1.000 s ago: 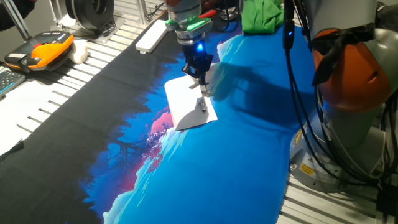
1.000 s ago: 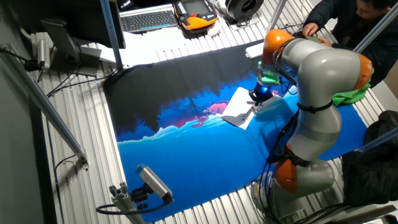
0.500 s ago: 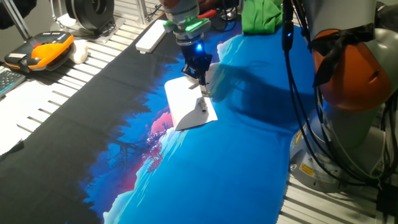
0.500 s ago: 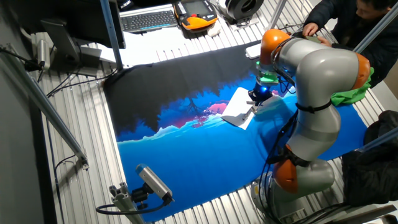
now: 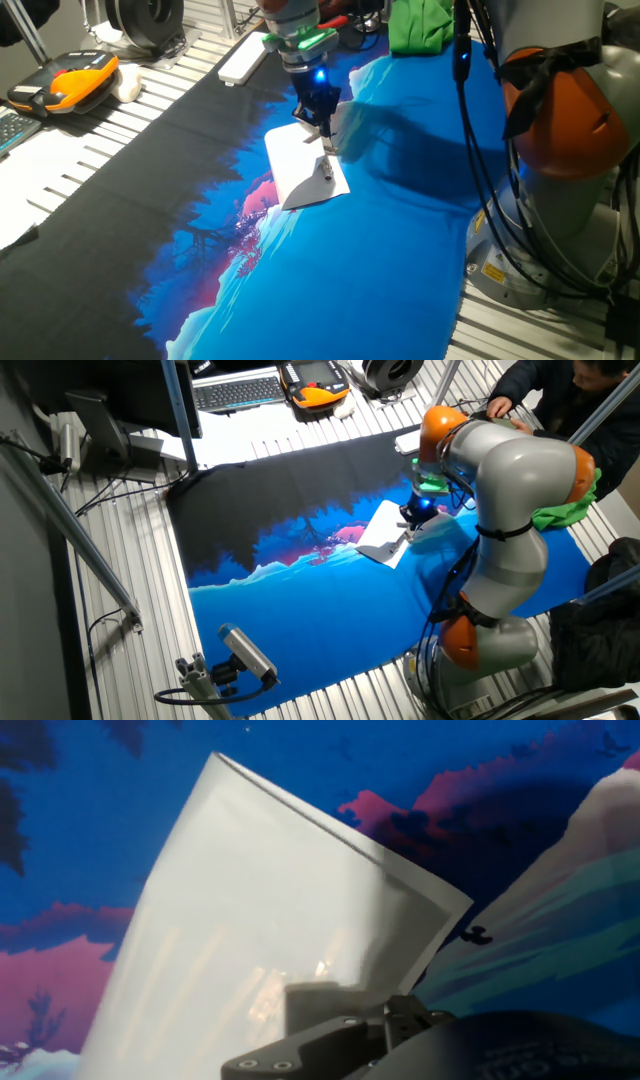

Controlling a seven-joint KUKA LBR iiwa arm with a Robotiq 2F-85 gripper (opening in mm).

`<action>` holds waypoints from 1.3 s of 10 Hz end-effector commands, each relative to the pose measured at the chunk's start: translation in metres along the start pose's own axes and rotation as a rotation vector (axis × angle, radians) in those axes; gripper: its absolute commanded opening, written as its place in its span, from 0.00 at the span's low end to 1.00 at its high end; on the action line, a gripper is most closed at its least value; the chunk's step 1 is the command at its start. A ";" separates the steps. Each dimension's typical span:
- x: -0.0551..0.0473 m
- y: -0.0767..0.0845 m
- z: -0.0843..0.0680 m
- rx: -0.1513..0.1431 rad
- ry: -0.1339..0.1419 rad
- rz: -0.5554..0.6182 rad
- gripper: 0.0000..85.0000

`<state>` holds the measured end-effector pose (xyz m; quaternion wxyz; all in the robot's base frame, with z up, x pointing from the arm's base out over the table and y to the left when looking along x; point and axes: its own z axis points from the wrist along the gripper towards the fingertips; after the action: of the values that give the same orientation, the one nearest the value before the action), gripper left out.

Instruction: Unfold a piece of paper

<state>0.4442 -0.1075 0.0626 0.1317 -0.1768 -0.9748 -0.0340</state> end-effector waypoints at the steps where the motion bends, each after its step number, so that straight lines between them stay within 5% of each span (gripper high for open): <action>1: 0.000 0.004 -0.001 -0.040 0.007 0.023 0.00; 4: 0.001 0.034 -0.009 -0.080 0.012 0.079 0.00; 7: 0.004 0.061 -0.018 -0.157 0.008 0.168 0.00; 9: 0.001 0.069 -0.019 -0.221 -0.006 0.220 0.00; 11: -0.002 0.072 -0.019 -0.252 -0.011 0.243 0.00; 13: -0.003 0.077 -0.020 -0.333 -0.017 0.304 0.00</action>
<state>0.4786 -0.0385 0.0827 0.0957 -0.3417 -0.9192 -0.1709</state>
